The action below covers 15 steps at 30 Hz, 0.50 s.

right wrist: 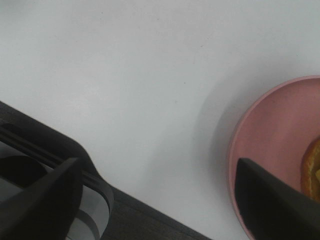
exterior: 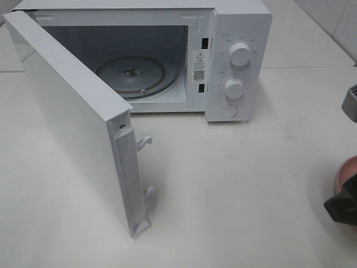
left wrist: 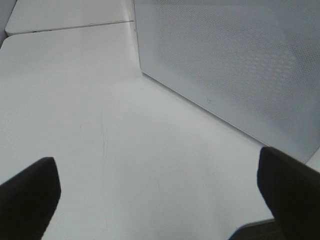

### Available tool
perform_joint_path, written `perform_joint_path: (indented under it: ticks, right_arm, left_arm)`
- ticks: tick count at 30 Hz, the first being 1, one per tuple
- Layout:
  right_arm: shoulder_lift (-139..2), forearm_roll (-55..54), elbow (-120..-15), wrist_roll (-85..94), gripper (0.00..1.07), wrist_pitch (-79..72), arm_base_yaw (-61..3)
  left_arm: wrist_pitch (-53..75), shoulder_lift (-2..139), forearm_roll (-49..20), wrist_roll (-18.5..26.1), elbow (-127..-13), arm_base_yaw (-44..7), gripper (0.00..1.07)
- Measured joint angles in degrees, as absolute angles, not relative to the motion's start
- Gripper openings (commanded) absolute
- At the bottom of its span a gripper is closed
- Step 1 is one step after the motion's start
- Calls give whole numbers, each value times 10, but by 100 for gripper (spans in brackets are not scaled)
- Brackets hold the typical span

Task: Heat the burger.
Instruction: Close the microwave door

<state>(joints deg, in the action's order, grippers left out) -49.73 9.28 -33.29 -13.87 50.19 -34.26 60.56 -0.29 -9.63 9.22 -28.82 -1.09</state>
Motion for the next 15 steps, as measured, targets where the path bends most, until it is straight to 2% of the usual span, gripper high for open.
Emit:
perform_joint_path:
  ticks: [15]
  right_arm:
    - [-354,72,-333,-112,79,594,-330]
  left_arm:
    - [606,-3,-96,92,-288,-11,100]
